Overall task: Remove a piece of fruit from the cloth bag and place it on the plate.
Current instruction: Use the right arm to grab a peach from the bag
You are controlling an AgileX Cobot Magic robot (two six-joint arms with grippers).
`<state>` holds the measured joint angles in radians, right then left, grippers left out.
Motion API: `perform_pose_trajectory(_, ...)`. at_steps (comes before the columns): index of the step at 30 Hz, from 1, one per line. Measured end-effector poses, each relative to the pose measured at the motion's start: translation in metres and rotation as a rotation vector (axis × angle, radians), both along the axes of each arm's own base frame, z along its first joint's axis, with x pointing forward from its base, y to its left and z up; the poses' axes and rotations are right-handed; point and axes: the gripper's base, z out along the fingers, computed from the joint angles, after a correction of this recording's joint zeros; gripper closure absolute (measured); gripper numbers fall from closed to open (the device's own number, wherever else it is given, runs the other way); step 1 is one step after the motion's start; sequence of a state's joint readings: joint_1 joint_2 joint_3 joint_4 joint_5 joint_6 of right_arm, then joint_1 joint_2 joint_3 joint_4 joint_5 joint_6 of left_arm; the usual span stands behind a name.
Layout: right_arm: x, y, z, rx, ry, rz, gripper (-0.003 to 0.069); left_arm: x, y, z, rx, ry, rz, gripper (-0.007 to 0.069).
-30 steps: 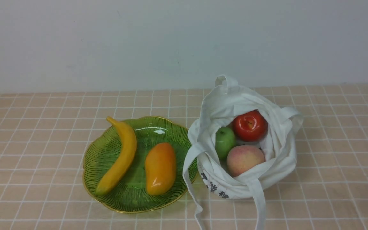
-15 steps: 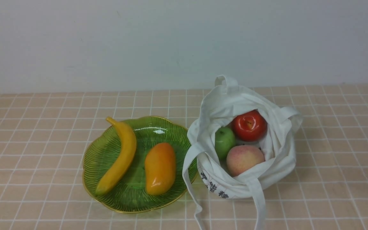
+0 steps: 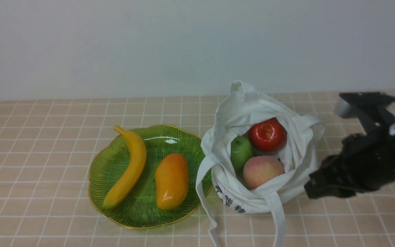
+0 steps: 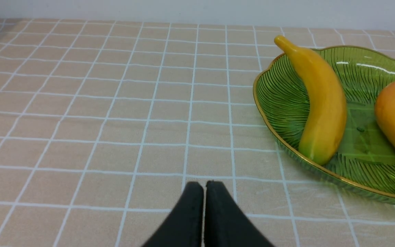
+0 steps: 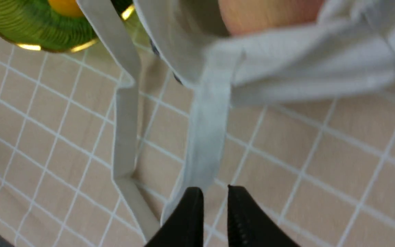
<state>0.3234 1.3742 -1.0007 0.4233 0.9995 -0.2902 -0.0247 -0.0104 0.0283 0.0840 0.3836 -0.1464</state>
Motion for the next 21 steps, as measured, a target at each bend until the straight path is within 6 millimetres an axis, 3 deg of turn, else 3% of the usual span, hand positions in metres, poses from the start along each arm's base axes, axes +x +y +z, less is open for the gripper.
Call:
perform_pose_trajectory(2, 0.021, 0.021, 0.004, -0.041, -0.043, 0.037, 0.0496, 0.0, 0.0, 0.0, 0.0, 0.0, 0.0, 0.0632)
perform_pose_trajectory(7, 0.057, 0.046, -0.001, -0.124, -0.091, 0.053, 0.0372, 0.0, 0.0, 0.0, 0.0, 0.0, 0.0, 0.0632)
perform_pose_trajectory(11, 0.08, 0.056, -0.016, -0.162, -0.074, 0.034, 0.0214, 0.0, 0.0, 0.0, 0.0, 0.0, 0.0, 0.0632)
perform_pose_trajectory(12, 0.08, 0.057, -0.016, -0.161, -0.077, 0.034, 0.0205, 0.0, 0.0, 0.0, 0.0, 0.0, 0.0, 0.0632)
perform_pose_trajectory(13, 0.086, 0.06, -0.025, -0.173, -0.059, 0.031, 0.0127, 0.0, 0.0, 0.0, 0.0, 0.0, 0.0, 0.0632)
perform_pose_trajectory(16, 0.095, 0.063, -0.042, -0.196, -0.035, 0.017, 0.0028, 0.0, 0.0, 0.0, 0.0, 0.0, 0.0, 0.0632)
perform_pose_trajectory(21, 0.106, 0.063, -0.071, -0.253, 0.002, -0.021, -0.0029, 0.0, 0.0, 0.0, 0.0, 0.0, 0.0, 0.0632)
